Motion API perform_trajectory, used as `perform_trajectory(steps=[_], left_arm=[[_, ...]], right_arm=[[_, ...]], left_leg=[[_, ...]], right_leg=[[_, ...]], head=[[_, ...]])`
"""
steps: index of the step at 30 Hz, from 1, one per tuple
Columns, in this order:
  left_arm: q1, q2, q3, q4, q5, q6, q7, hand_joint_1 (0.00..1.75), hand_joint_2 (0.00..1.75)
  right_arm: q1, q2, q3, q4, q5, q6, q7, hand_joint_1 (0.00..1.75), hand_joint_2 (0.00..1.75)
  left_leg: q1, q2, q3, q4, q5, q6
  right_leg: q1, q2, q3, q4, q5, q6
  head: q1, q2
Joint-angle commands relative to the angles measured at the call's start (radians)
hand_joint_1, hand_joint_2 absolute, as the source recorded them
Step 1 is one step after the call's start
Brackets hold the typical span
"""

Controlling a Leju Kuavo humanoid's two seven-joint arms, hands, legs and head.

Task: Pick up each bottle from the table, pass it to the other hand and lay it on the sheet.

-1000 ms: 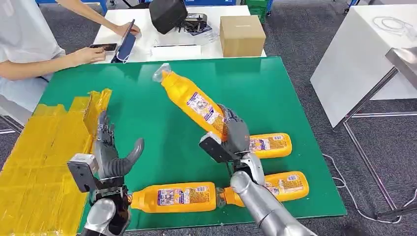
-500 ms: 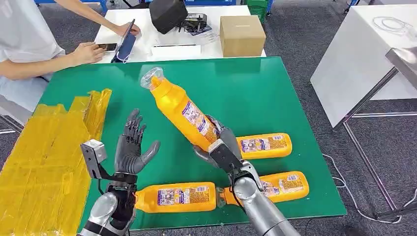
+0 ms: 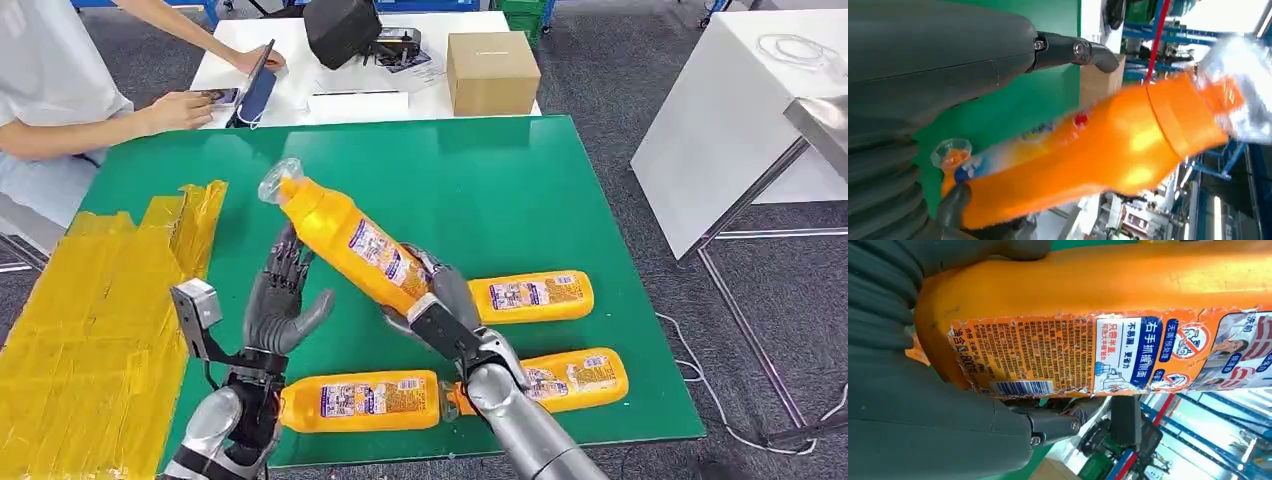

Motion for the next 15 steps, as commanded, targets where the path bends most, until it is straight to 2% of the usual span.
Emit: perform_trajectory(steps=[1,4,6,12,13,15], left_arm=[[-0.044,0.027,-0.037,0.028,0.011,-0.012,0.007,0.00,1.75],[-0.051,0.025,-0.039,0.030,0.014,-0.019,0.004,0.00,1.75],[-0.056,0.022,-0.039,0.035,0.015,-0.020,0.005,0.00,1.75],[-0.059,0.021,-0.039,0.040,0.015,-0.020,0.005,0.00,1.75],[-0.060,0.021,-0.039,0.043,0.015,-0.020,0.005,0.00,1.75],[-0.065,0.021,-0.039,0.051,0.018,-0.022,0.006,0.00,1.75]], right_arm=[[-0.086,0.008,0.097,0.148,0.030,0.004,0.015,1.69,1.75],[-0.107,0.011,0.152,0.186,0.072,0.025,0.023,1.66,1.75],[-0.109,0.019,0.180,0.196,0.099,0.019,0.008,1.71,1.75],[-0.103,0.023,0.190,0.187,0.105,0.010,-0.006,1.71,1.75],[-0.101,0.017,0.197,0.175,0.110,0.009,-0.015,1.66,1.75],[-0.090,0.007,0.232,0.144,0.148,-0.014,-0.052,1.68,1.75]], left_leg=[[0.000,0.001,0.002,0.000,-0.001,0.000],[0.001,0.001,0.004,0.000,-0.001,0.000],[0.001,0.002,0.003,0.000,-0.001,0.000],[0.000,0.000,0.001,0.000,0.000,0.000],[0.000,0.000,0.003,0.000,-0.001,0.000],[0.001,0.000,0.003,0.000,-0.001,0.000]], right_leg=[[0.001,0.000,0.002,-0.001,-0.001,-0.001],[0.001,0.000,0.004,-0.001,-0.001,-0.001],[0.001,0.001,0.003,-0.001,-0.001,-0.001],[0.001,-0.001,0.001,-0.001,0.000,-0.001],[0.001,-0.001,0.003,-0.001,-0.001,-0.001],[0.001,-0.001,0.003,-0.001,-0.001,-0.001]], head=[[0.000,0.000],[0.000,0.000],[0.000,0.000],[0.000,0.000],[0.000,0.000],[0.000,0.000]])
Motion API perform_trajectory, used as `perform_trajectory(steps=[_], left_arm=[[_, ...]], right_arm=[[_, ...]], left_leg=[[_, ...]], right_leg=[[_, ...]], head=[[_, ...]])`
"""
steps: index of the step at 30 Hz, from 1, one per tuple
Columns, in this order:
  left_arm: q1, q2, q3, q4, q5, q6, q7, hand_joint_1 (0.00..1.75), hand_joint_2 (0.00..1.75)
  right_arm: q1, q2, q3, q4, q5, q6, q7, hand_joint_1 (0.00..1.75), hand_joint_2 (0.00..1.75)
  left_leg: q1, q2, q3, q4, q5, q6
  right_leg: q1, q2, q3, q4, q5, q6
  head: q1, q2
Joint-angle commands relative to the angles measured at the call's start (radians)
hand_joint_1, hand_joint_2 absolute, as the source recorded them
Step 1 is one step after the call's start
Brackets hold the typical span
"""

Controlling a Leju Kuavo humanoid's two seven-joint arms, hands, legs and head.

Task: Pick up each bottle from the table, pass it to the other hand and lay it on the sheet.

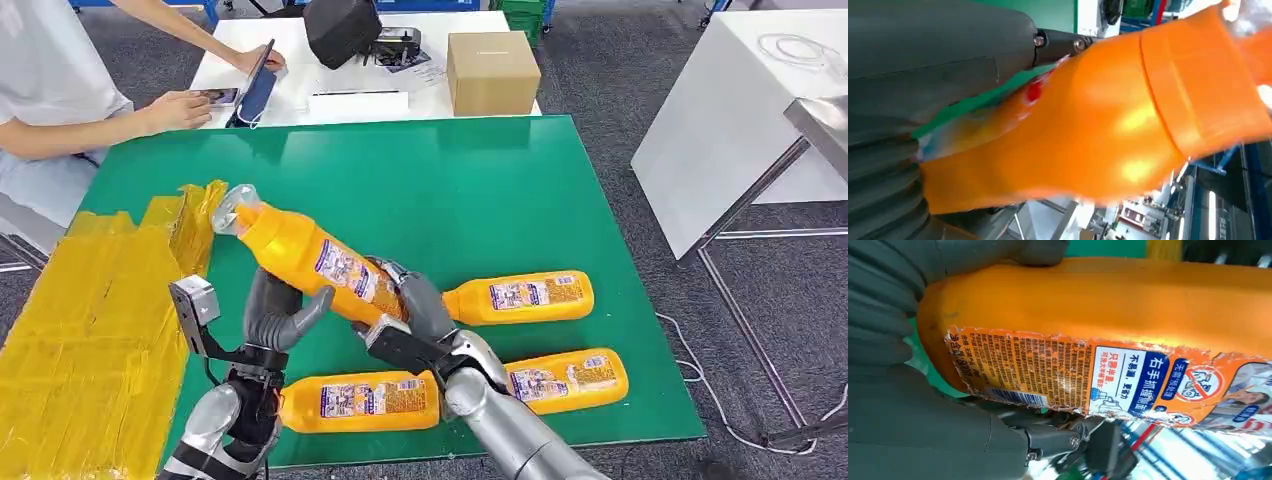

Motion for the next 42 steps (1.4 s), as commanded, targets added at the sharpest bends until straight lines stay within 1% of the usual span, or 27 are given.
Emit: perform_trajectory(steps=[1,4,5,10,11,12,15,16,17,19,20,21,23,26,27,28,29,30,32,33,34,36,37,38,39,41,42], left_arm=[[-0.057,0.018,-0.034,0.058,0.003,-0.012,0.005,0.00,1.75],[-0.066,0.015,-0.024,0.074,0.012,-0.010,0.006,0.00,1.75],[-0.069,0.013,-0.021,0.081,0.015,-0.009,0.007,0.00,1.75],[-0.074,0.006,-0.007,0.098,0.028,-0.001,0.008,0.00,1.75],[-0.074,0.004,-0.002,0.101,0.030,0.002,0.007,0.03,1.75],[-0.073,-0.003,0.010,0.101,0.036,0.014,0.001,1.75,1.75],[-0.070,-0.009,0.021,0.093,0.040,0.028,-0.007,1.75,1.75],[-0.068,-0.010,0.026,0.089,0.041,0.036,-0.010,1.75,1.75],[-0.067,-0.009,0.027,0.086,0.041,0.037,-0.011,1.75,1.75],[-0.065,-0.010,0.031,0.083,0.041,0.043,-0.013,1.75,1.75],[-0.063,-0.011,0.032,0.081,0.041,0.047,-0.015,1.75,1.75],[-0.060,-0.014,0.037,0.075,0.039,0.058,-0.023,1.75,1.75],[-0.060,-0.014,0.037,0.075,0.039,0.058,-0.023,1.75,1.75],[-0.058,-0.014,0.040,0.069,0.036,0.068,-0.029,1.75,1.75],[-0.057,-0.015,0.044,0.064,0.031,0.080,-0.038,1.75,1.75],[-0.056,-0.012,0.046,0.058,0.021,0.089,-0.049,1.75,1.75],[-0.056,-0.010,0.047,0.055,0.015,0.094,-0.054,1.75,1.75],[-0.057,-0.004,0.052,0.045,0.000,0.111,-0.067,1.75,1.75],[-0.061,0.006,0.064,0.034,-0.036,0.151,-0.092,1.75,1.75],[-0.068,0.016,0.081,0.028,-0.083,0.201,-0.117,1.75,1.75],[-0.069,0.021,0.089,0.023,-0.082,0.197,-0.119,1.75,1.75],[-0.075,0.028,0.118,0.033,-0.235,0.351,-0.182,1.75,1.75],[-0.076,0.031,0.129,0.035,-0.232,0.350,-0.181,1.75,1.75],[-0.077,0.038,0.135,0.044,-0.295,0.397,-0.197,1.75,1.75],[-0.079,0.046,0.145,0.055,-0.332,0.428,-0.202,1.75,1.75],[-0.085,0.058,0.155,0.076,-0.436,0.503,-0.229,1.75,1.75],[-0.089,0.064,0.160,0.089,-0.493,0.544,-0.230,1.75,1.75]], right_arm=[[-0.030,-0.024,0.125,0.030,0.053,-0.023,-0.052,1.69,1.75],[-0.017,-0.031,0.152,-0.003,0.071,-0.035,-0.067,1.71,1.75],[-0.016,-0.034,0.160,-0.010,0.079,-0.040,-0.068,1.71,1.75],[-0.020,-0.035,0.175,-0.009,0.089,-0.043,-0.064,1.69,1.75],[-0.021,-0.035,0.178,-0.007,0.091,-0.043,-0.061,1.75,1.75],[-0.023,-0.034,0.180,-0.006,0.091,-0.043,-0.058,1.75,1.75],[-0.026,-0.033,0.184,-0.001,0.085,-0.047,-0.054,1.71,1.75],[-0.027,-0.034,0.184,-0.002,0.080,-0.051,-0.053,1.75,1.75],[-0.028,-0.035,0.183,-0.004,0.078,-0.052,-0.052,1.75,1.75],[-0.028,-0.036,0.181,-0.007,0.073,-0.054,-0.050,1.73,1.75],[-0.027,-0.036,0.180,-0.010,0.071,-0.056,-0.050,1.75,1.75],[-0.027,-0.036,0.177,-0.014,0.066,-0.058,-0.048,1.75,1.75],[-0.027,-0.036,0.177,-0.014,0.066,-0.058,-0.048,1.75,1.75],[-0.025,-0.036,0.174,-0.018,0.063,-0.063,-0.045,1.75,1.75],[-0.025,-0.036,0.174,-0.020,0.061,-0.065,-0.043,1.75,1.75],[-0.023,-0.035,0.167,-0.025,0.059,-0.077,-0.042,1.54,1.75],[-0.020,-0.034,0.162,-0.029,0.057,-0.087,-0.043,0.02,1.75],[-0.007,-0.031,0.144,-0.054,0.044,-0.114,-0.048,0.00,1.75],[0.008,-0.033,0.126,-0.096,0.017,-0.118,-0.052,0.00,1.75],[0.023,-0.039,0.107,-0.153,-0.010,-0.124,-0.061,0.00,1.75],[0.033,-0.047,0.106,-0.186,-0.014,-0.119,-0.054,0.00,1.75],[0.058,-0.052,0.081,-0.269,-0.023,-0.159,-0.066,0.00,1.75],[0.065,-0.059,0.080,-0.301,-0.021,-0.160,-0.055,0.00,1.75],[0.077,-0.060,0.072,-0.339,-0.030,-0.165,-0.057,0.00,1.75],[0.092,-0.070,0.067,-0.394,-0.040,-0.167,-0.059,0.00,1.75],[0.107,-0.079,0.060,-0.443,-0.046,-0.168,-0.053,0.00,1.75],[0.125,-0.080,0.046,-0.481,-0.081,-0.166,-0.067,0.00,1.75]], left_leg=[[0.000,0.000,0.002,0.000,0.000,0.000],[0.001,-0.001,0.003,0.000,-0.001,0.000],[0.000,-0.001,0.002,0.000,0.000,0.000],[0.001,-0.002,0.003,0.000,-0.001,0.000],[0.001,-0.001,0.004,0.000,-0.001,0.000],[0.000,0.000,0.002,0.000,-0.001,0.000],[0.001,-0.001,0.003,0.000,-0.001,0.000],[0.001,-0.001,0.004,0.000,-0.002,0.000],[0.001,-0.001,0.002,0.000,-0.001,0.000],[0.001,-0.001,0.004,0.000,-0.002,0.000],[0.001,0.000,0.005,0.000,-0.002,0.000],[0.001,-0.001,0.001,0.000,0.000,0.000],[0.001,0.000,0.003,0.000,-0.001,0.000],[0.000,0.000,0.001,0.000,0.000,0.000],[0.001,-0.001,0.002,0.000,-0.001,0.000],[0.001,-0.001,0.002,0.000,-0.001,0.000],[0.001,0.000,0.002,0.000,-0.001,0.000],[0.001,0.000,0.002,0.000,-0.001,0.000],[0.001,-0.001,0.002,0.000,-0.001,0.000],[0.000,0.000,0.002,0.000,-0.001,0.000],[0.001,0.000,0.003,0.001,-0.002,0.000],[0.001,0.000,0.001,0.000,-0.001,0.000],[0.001,0.000,0.002,0.001,-0.002,0.000],[0.000,0.000,0.001,0.000,0.000,0.000],[0.001,0.000,0.003,0.000,-0.001,0.000],[0.000,-0.001,0.000,0.000,0.000,0.000],[0.000,-0.002,0.002,0.000,-0.001,0.000]], right_leg=[[0.000,-0.001,0.003,-0.001,-0.001,-0.001],[0.001,-0.002,0.004,-0.001,-0.001,-0.001],[0.001,-0.002,0.002,-0.001,-0.001,-0.001],[0.001,-0.003,0.005,-0.001,-0.002,-0.001],[0.001,-0.003,0.005,-0.001,-0.002,-0.001],[0.000,-0.002,0.002,-0.001,-0.001,-0.001],[0.001,-0.003,0.004,-0.001,-0.001,-0.001],[0.001,-0.003,0.005,-0.001,-0.002,-0.001],[0.001,-0.002,0.003,-0.001,-0.001,-0.001],[0.002,-0.002,0.005,-0.001,-0.002,-0.001],[0.002,-0.002,0.006,-0.002,-0.002,-0.002],[0.001,-0.001,0.002,-0.001,-0.001,-0.001],[0.001,-0.002,0.004,-0.001,-0.001,-0.001],[0.000,-0.001,0.001,-0.001,0.000,-0.001],[0.001,-0.002,0.003,-0.001,-0.001,-0.001],[0.001,-0.002,0.002,-0.001,-0.001,-0.001],[0.001,-0.002,0.003,-0.001,-0.001,-0.001],[0.001,-0.002,0.003,-0.001,-0.001,-0.001],[0.001,-0.002,0.003,0.000,-0.001,-0.001],[0.001,-0.002,0.002,0.000,-0.001,-0.001],[0.001,-0.002,0.004,0.000,-0.002,-0.002],[0.001,-0.001,0.001,0.000,-0.001,-0.001],[0.001,-0.002,0.003,0.000,-0.002,-0.001],[0.001,-0.001,0.001,0.000,-0.001,-0.001],[0.001,-0.001,0.003,0.000,-0.001,-0.001],[0.000,-0.002,0.000,0.000,-0.001,-0.001],[0.001,-0.003,0.002,0.000,-0.002,-0.001]], head=[[0.000,0.000],[0.000,0.000],[0.000,0.000],[0.000,0.000],[0.000,0.000],[0.000,0.000],[0.000,0.000],[0.000,0.000],[0.000,0.000],[0.000,0.000],[0.000,0.000],[0.000,0.000],[0.000,0.000],[0.000,0.000],[0.000,0.000],[0.000,0.000],[0.000,0.000],[0.000,0.000],[0.000,0.000],[0.000,0.000],[0.000,0.000],[0.000,0.000],[0.000,0.000],[0.000,0.000],[0.000,0.000],[0.000,0.000],[0.000,0.000]])
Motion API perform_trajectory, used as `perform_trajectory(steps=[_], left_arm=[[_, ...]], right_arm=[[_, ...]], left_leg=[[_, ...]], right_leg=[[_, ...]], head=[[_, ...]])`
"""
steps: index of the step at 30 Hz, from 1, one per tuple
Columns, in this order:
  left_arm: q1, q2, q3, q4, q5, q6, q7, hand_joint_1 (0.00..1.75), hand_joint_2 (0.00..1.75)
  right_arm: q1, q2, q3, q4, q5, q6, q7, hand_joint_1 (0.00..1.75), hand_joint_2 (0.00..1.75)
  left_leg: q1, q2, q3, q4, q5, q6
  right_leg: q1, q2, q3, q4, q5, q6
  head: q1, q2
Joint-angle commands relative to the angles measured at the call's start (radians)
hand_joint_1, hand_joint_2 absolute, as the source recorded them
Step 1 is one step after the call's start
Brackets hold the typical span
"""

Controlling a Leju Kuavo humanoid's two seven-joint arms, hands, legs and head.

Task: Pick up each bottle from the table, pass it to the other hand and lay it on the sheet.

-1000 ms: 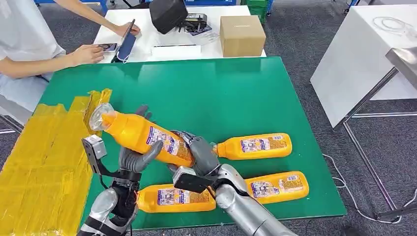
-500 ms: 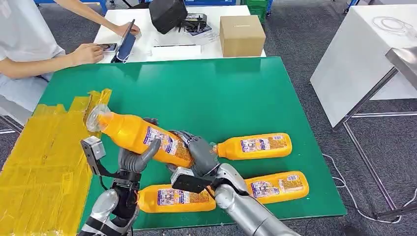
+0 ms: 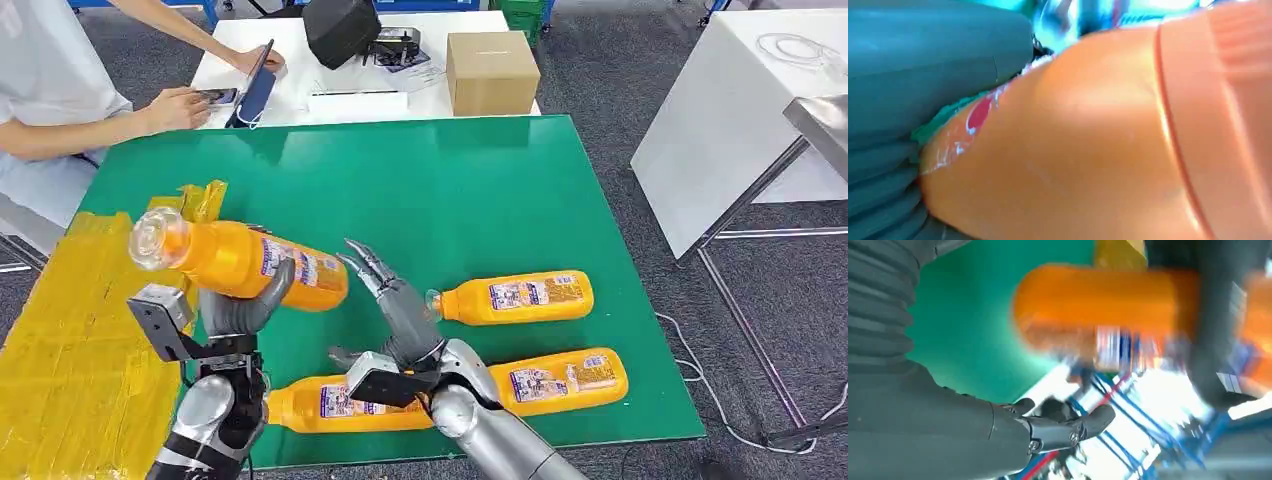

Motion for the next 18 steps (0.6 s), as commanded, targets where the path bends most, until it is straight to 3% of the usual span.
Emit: perform_trajectory(steps=[1,2,4,13,14,16,18], left_arm=[[-0.068,0.074,0.085,0.098,-0.371,0.258,-0.024,1.75,1.75],[-0.081,0.087,0.099,0.140,-0.566,0.312,0.039,1.75,1.75],[-0.089,0.096,0.138,0.167,-0.636,0.312,0.043,1.75,1.75],[-0.090,0.093,0.139,0.170,-0.638,0.312,0.042,1.75,1.75],[-0.088,0.078,0.180,0.168,-0.750,0.312,0.060,1.75,1.75],[-0.093,0.038,0.338,0.169,-1.222,0.312,0.131,1.75,1.75],[-0.106,0.049,0.377,0.195,-1.402,0.312,0.189,1.75,1.75]], right_arm=[[0.088,-0.071,-0.059,-0.339,-0.083,-0.010,-0.014,0.00,1.75],[0.114,-0.080,-0.074,-0.395,-0.101,-0.027,-0.039,0.00,1.75],[0.139,-0.102,-0.082,-0.461,-0.104,-0.023,-0.030,0.00,1.75],[0.142,-0.102,-0.083,-0.462,-0.105,-0.022,-0.028,0.00,1.75],[0.144,-0.097,-0.088,-0.460,-0.103,-0.031,-0.036,0.00,1.75],[0.168,-0.112,-0.094,-0.518,-0.093,-0.062,-0.055,0.00,1.75],[0.180,-0.123,-0.096,-0.550,-0.092,-0.069,-0.056,0.00,1.75]], left_leg=[[0.000,-0.002,0.001,0.000,0.000,0.000],[0.001,-0.002,0.003,0.000,-0.002,0.000],[0.001,-0.002,0.003,0.000,-0.001,0.000],[0.000,-0.001,0.001,0.000,0.000,0.000],[0.000,-0.001,0.003,-0.001,-0.001,0.000],[0.001,0.000,0.003,0.000,-0.001,0.000],[0.001,0.001,0.003,0.000,-0.001,0.000]], right_leg=[[0.000,-0.002,0.002,0.000,-0.001,-0.001],[0.001,-0.004,0.005,-0.001,-0.002,-0.001],[0.001,-0.004,0.005,-0.001,-0.002,-0.001],[0.000,-0.002,0.002,-0.001,-0.001,-0.001],[0.001,-0.003,0.004,-0.001,-0.001,-0.001],[0.001,-0.001,0.004,-0.001,-0.001,-0.001],[0.001,-0.001,0.003,-0.001,-0.001,-0.001]], head=[[0.000,0.000],[0.000,0.000],[0.000,0.000],[0.000,0.000],[0.000,0.000],[0.000,0.000],[0.000,0.000]])
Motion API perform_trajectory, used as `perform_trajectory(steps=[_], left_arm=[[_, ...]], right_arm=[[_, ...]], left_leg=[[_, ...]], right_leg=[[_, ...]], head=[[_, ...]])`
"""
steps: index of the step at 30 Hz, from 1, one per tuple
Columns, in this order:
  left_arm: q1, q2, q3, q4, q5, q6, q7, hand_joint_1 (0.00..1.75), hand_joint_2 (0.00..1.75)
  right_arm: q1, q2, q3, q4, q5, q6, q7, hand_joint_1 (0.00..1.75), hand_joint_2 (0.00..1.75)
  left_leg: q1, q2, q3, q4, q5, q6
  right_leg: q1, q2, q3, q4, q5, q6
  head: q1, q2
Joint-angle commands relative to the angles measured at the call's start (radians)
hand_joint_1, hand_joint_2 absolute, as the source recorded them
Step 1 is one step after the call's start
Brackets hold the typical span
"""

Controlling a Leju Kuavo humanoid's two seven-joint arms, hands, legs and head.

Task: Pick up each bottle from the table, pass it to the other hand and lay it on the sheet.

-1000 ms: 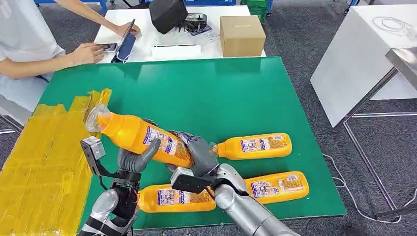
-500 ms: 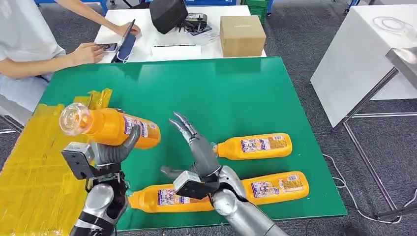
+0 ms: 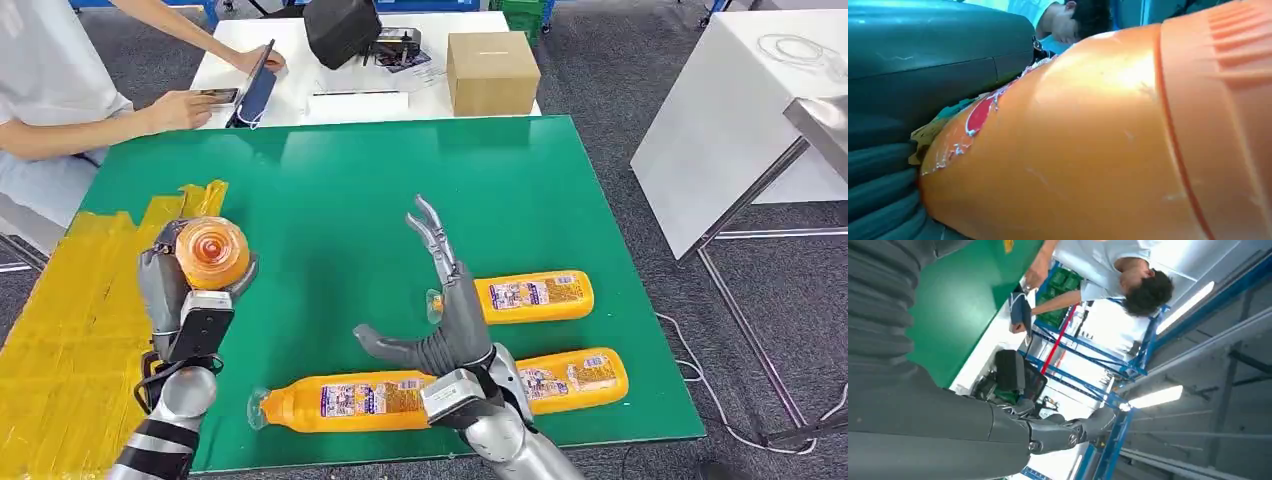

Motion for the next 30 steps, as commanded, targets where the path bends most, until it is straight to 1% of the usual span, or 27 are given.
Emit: perform_trajectory(steps=[1,3,4,5,7,8,10,12,13,18,19,23,26,30], left_arm=[[-0.109,0.022,0.236,0.241,-0.825,0.002,0.236,1.75,1.75],[-0.174,0.106,0.156,0.399,-0.815,-0.002,0.338,1.75,1.75],[-0.191,0.133,0.132,0.437,-0.822,-0.026,0.379,1.75,1.75],[-0.208,0.155,0.111,0.470,-0.837,-0.052,0.414,1.75,1.75],[-0.228,0.183,0.091,0.520,-0.843,-0.092,0.444,1.75,1.75],[-0.231,0.192,0.091,0.533,-0.842,-0.100,0.453,1.75,1.75],[-0.236,0.230,0.066,0.574,-0.941,-0.087,0.531,1.75,1.75],[-0.235,0.243,0.076,0.599,-0.916,-0.099,0.515,1.75,1.75],[-0.240,0.254,0.067,0.621,-0.929,-0.116,0.517,1.75,1.75],[-0.238,0.270,0.066,0.672,-0.914,-0.182,0.523,1.75,1.75],[-0.231,0.273,0.064,0.667,-0.894,-0.205,0.506,1.75,1.75],[-0.225,0.273,0.060,0.661,-0.889,-0.214,0.500,1.75,1.75],[-0.195,0.281,0.045,0.624,-0.817,-0.286,0.450,1.75,1.75],[-0.144,0.288,0.024,0.564,-0.727,-0.348,0.403,1.75,1.75]], right_arm=[[0.040,-0.063,-0.031,-0.147,0.012,-0.051,-0.021,0.00,1.75],[0.046,-0.062,-0.040,-0.184,0.034,-0.061,-0.016,0.00,1.75],[0.047,-0.060,-0.042,-0.196,0.037,-0.059,-0.012,0.00,1.75],[0.047,-0.058,-0.044,-0.206,0.040,-0.057,-0.012,0.00,1.75],[0.049,-0.057,-0.046,-0.216,0.053,-0.059,-0.005,0.00,1.75],[0.050,-0.056,-0.047,-0.217,0.059,-0.062,-0.004,0.00,1.75],[0.044,-0.055,-0.044,-0.203,0.085,-0.073,0.004,0.00,1.75],[0.040,-0.054,-0.043,-0.192,0.086,-0.075,0.005,0.00,1.75],[0.037,-0.053,-0.041,-0.189,0.089,-0.080,0.003,0.00,1.75],[0.039,-0.056,-0.043,-0.190,0.096,-0.078,0.013,0.00,1.75],[0.042,-0.056,-0.047,-0.191,0.098,-0.075,0.016,0.00,1.75],[0.045,-0.057,-0.049,-0.191,0.099,-0.075,0.016,0.00,1.75],[0.049,-0.057,-0.057,-0.187,0.102,-0.066,0.022,0.00,1.75],[0.057,-0.056,-0.070,-0.180,0.100,-0.057,0.023,0.00,1.75]], left_leg=[[0.001,0.000,0.002,0.000,-0.001,0.000],[0.001,-0.001,0.004,-0.001,-0.001,0.000],[0.000,-0.002,0.004,-0.002,0.000,0.000],[0.000,-0.002,0.002,-0.001,0.000,0.000],[0.001,0.000,0.004,-0.001,-0.001,-0.001],[0.001,0.001,0.003,-0.001,0.000,-0.001],[0.001,0.000,0.005,-0.001,0.000,-0.001],[0.001,0.002,0.003,-0.001,0.000,-0.001],[0.002,0.002,0.005,-0.001,-0.001,0.000],[0.001,0.002,0.003,-0.001,0.000,-0.001],[0.001,0.002,0.004,-0.001,-0.001,0.000],[0.001,0.001,0.003,-0.001,0.000,-0.001],[0.001,0.001,0.003,-0.001,-0.001,-0.001],[0.001,0.002,0.004,-0.001,-0.001,0.000]], right_leg=[[0.001,-0.001,0.003,-0.001,-0.001,-0.001],[0.001,-0.002,0.005,-0.002,-0.001,-0.001],[0.000,-0.004,0.005,-0.001,-0.001,-0.001],[0.000,-0.003,0.002,0.000,-0.001,-0.001],[0.002,-0.001,0.005,-0.001,-0.001,-0.002],[0.001,-0.001,0.003,0.000,-0.001,-0.002],[0.001,-0.002,0.004,-0.001,-0.001,-0.002],[0.001,0.000,0.002,0.000,0.000,-0.001],[0.002,0.000,0.004,-0.001,-0.001,-0.001],[0.001,0.001,0.003,0.000,-0.001,-0.001],[0.001,0.000,0.004,-0.001,-0.001,-0.001],[0.001,0.000,0.002,0.000,-0.001,-0.001],[0.001,-0.001,0.004,-0.001,-0.001,-0.001],[0.001,0.001,0.004,-0.001,-0.001,-0.001]], head=[[0.000,0.000],[0.000,0.000],[0.000,0.000],[0.000,0.000],[0.000,0.000],[0.000,0.000],[0.000,0.000],[0.000,0.000],[0.000,0.000],[0.000,0.000],[0.000,0.000],[0.000,0.000],[0.000,0.000],[0.000,0.000]])
